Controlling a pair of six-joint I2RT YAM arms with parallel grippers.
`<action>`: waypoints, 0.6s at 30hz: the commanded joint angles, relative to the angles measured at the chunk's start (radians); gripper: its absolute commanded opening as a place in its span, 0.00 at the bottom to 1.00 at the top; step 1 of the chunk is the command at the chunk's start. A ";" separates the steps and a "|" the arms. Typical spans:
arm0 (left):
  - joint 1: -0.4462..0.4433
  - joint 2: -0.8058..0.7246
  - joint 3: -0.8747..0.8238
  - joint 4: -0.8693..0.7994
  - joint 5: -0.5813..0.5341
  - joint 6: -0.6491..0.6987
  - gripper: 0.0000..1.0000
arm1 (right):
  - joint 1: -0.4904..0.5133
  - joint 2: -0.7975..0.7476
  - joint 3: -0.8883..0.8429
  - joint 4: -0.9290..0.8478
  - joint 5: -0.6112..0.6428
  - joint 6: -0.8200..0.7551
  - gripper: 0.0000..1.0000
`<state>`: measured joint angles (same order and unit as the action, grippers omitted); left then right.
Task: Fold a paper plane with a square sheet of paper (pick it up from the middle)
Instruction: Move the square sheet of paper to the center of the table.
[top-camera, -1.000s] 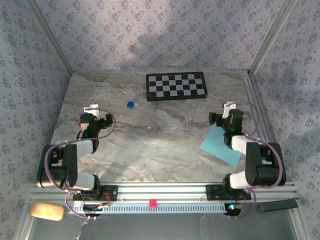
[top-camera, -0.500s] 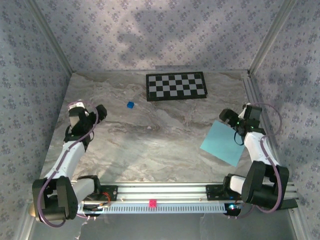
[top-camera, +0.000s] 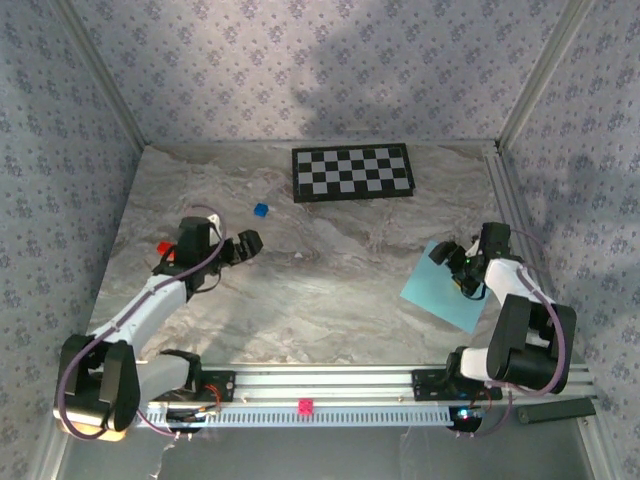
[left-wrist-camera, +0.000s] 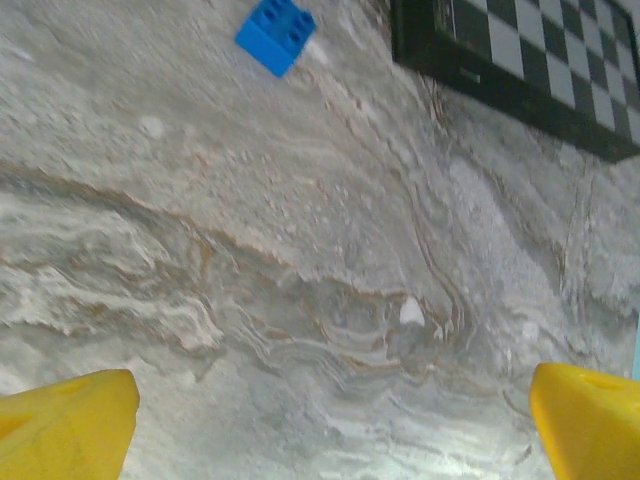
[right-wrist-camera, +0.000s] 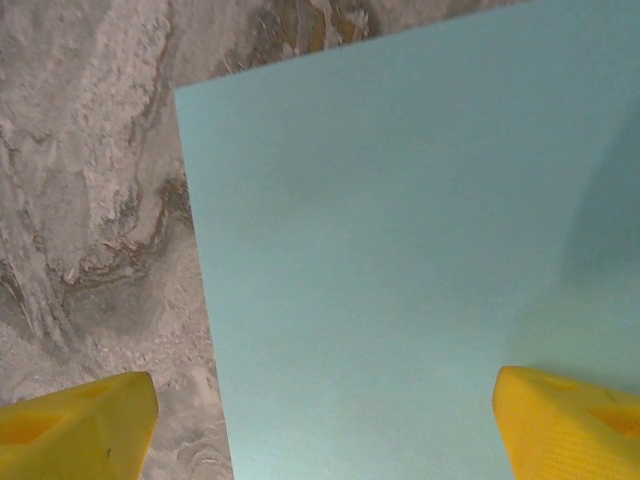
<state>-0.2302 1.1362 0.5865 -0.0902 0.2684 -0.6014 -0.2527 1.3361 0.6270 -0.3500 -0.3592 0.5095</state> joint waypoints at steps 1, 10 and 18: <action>-0.032 0.004 0.048 -0.069 -0.034 0.004 1.00 | 0.013 0.025 0.000 -0.029 -0.024 0.018 0.89; -0.069 0.000 0.097 -0.150 -0.125 0.030 1.00 | 0.097 0.097 0.023 -0.014 -0.028 0.027 0.88; -0.068 -0.059 0.090 -0.180 -0.213 0.011 1.00 | 0.326 0.180 0.072 0.075 -0.044 0.151 0.89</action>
<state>-0.2951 1.1229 0.6670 -0.2523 0.1120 -0.5858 -0.0071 1.4654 0.6952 -0.2787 -0.3794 0.5682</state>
